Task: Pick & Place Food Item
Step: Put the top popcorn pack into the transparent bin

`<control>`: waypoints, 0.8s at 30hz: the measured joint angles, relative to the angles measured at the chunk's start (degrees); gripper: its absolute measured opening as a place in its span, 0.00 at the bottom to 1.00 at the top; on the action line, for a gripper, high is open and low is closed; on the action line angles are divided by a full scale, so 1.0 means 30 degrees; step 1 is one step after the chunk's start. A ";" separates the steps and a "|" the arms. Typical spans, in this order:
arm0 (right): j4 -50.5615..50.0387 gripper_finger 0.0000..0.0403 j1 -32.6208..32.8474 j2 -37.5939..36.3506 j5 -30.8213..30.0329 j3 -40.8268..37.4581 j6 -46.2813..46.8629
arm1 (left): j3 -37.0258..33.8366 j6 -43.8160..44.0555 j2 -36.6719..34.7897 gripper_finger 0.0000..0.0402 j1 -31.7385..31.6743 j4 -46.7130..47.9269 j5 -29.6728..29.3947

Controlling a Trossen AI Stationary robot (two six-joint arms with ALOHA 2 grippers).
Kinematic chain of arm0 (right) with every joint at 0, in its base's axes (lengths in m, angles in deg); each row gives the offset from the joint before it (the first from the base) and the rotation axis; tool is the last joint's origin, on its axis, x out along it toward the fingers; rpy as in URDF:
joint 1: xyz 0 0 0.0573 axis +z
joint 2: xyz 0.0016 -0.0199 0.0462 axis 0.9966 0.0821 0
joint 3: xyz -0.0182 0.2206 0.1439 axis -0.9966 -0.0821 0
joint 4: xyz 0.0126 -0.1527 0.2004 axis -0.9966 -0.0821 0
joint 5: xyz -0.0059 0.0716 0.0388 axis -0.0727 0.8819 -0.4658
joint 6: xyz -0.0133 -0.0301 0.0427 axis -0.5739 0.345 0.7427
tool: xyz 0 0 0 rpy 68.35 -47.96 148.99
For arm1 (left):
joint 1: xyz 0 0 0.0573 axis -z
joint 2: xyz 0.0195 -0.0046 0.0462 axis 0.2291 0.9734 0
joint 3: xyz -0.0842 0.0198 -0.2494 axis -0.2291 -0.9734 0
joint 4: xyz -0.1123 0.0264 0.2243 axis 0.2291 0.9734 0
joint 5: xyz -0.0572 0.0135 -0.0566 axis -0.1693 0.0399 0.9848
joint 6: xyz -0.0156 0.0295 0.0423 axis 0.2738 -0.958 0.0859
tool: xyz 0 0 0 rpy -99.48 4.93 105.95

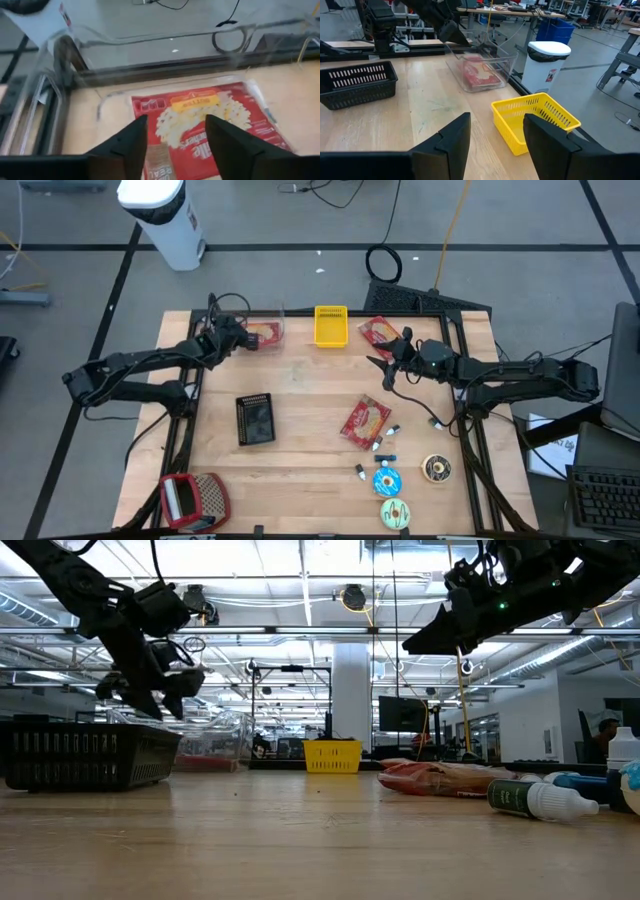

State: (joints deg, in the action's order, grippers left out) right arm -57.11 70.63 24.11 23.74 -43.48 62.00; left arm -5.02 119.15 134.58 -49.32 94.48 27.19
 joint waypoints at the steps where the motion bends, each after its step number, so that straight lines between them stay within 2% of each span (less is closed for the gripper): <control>1: -0.0017 0.42 0.0000 0.0003 0.0000 0.0000 0.0000 | 0.0000 -0.0246 -0.0057 0.53 0.0000 0.0005 -0.0075; 8: -0.0123 0.42 0.0007 -0.0005 0.0000 0.0000 0.0002 | 0.0007 -0.0253 -0.0797 0.60 -0.0680 0.1450 -0.0141; 18: -0.0119 0.42 0.0007 -0.0005 0.0001 0.0000 0.0004 | 0.0022 0.1261 -0.2724 0.61 -0.2941 0.6207 -0.0119; 24: -0.0092 0.42 0.0007 -0.0005 0.0001 0.0000 0.0007 | 0.0015 0.1285 -0.3190 0.61 -0.3460 0.6414 -0.0020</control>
State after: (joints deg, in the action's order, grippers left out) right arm -57.39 70.66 24.09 23.74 -43.48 62.02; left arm -4.97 123.00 125.01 -59.70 113.72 27.13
